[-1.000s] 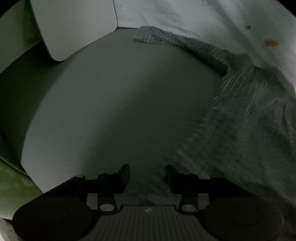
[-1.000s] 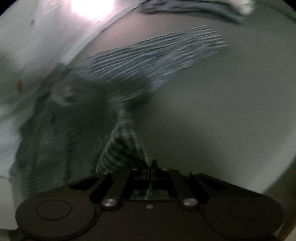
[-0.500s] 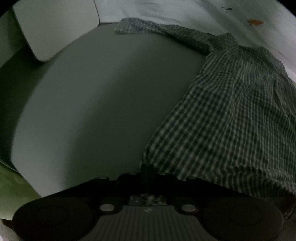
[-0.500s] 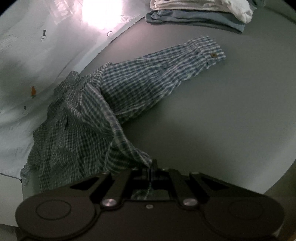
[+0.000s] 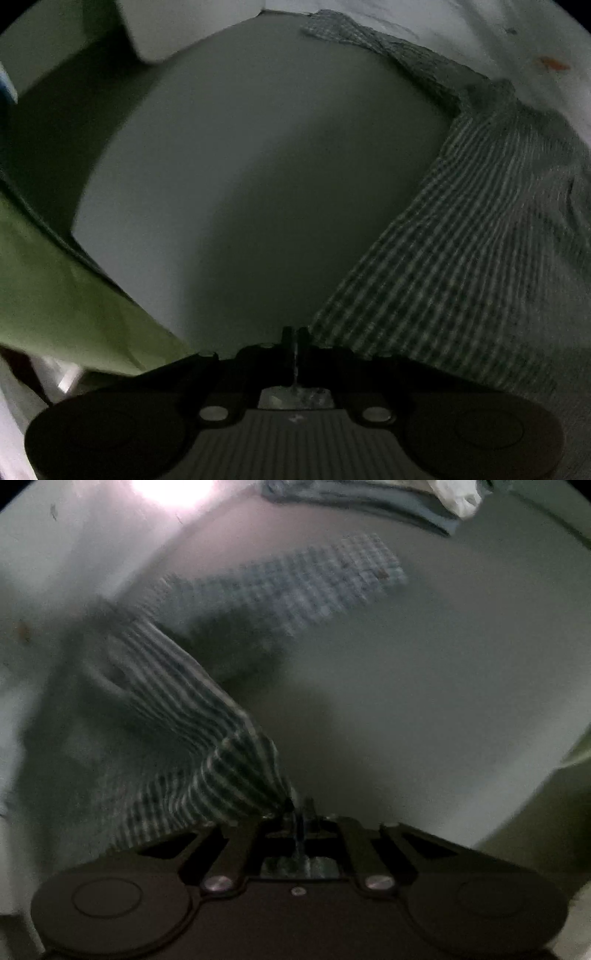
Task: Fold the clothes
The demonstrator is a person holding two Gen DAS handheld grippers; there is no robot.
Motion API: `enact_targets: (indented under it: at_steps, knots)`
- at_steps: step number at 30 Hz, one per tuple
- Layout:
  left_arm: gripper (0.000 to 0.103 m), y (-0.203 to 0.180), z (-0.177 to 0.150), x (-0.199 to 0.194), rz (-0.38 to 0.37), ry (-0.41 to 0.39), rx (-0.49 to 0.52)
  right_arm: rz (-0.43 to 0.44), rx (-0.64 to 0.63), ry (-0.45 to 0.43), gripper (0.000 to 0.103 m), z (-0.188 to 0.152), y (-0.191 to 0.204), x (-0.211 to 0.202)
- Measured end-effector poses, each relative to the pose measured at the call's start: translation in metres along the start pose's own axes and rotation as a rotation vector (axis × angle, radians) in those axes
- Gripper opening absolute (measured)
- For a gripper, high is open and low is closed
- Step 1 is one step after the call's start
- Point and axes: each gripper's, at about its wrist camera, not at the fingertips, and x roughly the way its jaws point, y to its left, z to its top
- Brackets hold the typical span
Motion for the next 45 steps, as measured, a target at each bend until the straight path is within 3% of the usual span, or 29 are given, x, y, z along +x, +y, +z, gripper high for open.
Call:
enact_targets:
  at_steps: [2,3,5,7,9,13,17,20,23,28,35,40,42,45]
  knots:
    - [0.024,0.004,0.005,-0.006,-0.049,-0.027,-0.034,-0.031,-0.045,-0.050,0.021,0.001,0.009,-0.005]
    - [0.025,0.004,0.009,-0.008,-0.049,-0.046,-0.036,-0.050,-0.081,-0.092,0.034,0.003,0.017,-0.010]
    - [0.029,0.002,0.024,-0.011,-0.038,-0.084,-0.027,-0.090,-0.166,-0.190,0.043,0.007,0.036,-0.020]
    - [0.040,-0.001,0.039,-0.012,-0.040,-0.116,-0.026,-0.103,-0.245,-0.281,0.061,0.013,0.057,-0.026]
    - [0.049,-0.005,0.053,-0.010,-0.057,-0.147,-0.041,-0.078,-0.299,-0.340,0.078,0.016,0.079,-0.026]
    - [0.066,-0.011,0.089,-0.002,-0.099,-0.186,-0.053,0.009,-0.378,-0.393,0.102,0.014,0.134,-0.012]
    - [0.085,-0.023,0.132,0.020,-0.102,-0.226,-0.022,0.090,-0.487,-0.430,0.103,0.006,0.194,0.023]
    - [0.088,-0.018,0.171,0.049,-0.107,-0.229,-0.008,0.091,-0.554,-0.461,0.103,-0.001,0.236,0.060]
    - [0.089,-0.017,0.213,0.078,-0.118,-0.222,-0.021,0.046,-0.579,-0.496,0.103,-0.006,0.274,0.101]
    - [0.089,-0.019,0.295,0.128,-0.141,-0.251,-0.024,-0.091,-0.452,-0.545,0.103,0.001,0.303,0.155]
    - [0.089,-0.033,0.412,0.198,-0.218,-0.315,-0.068,-0.095,-0.352,-0.543,0.103,0.011,0.305,0.165]
    - [0.088,-0.055,0.468,0.242,-0.201,-0.321,-0.106,-0.106,-0.346,-0.546,0.103,0.011,0.308,0.168]
    - [0.082,-0.061,0.476,0.250,-0.153,-0.304,-0.121,-0.104,-0.343,-0.547,0.103,0.010,0.308,0.168]
    - [0.031,-0.065,0.478,0.252,-0.108,-0.336,-0.136,-0.103,-0.342,-0.546,0.103,0.011,0.307,0.168]
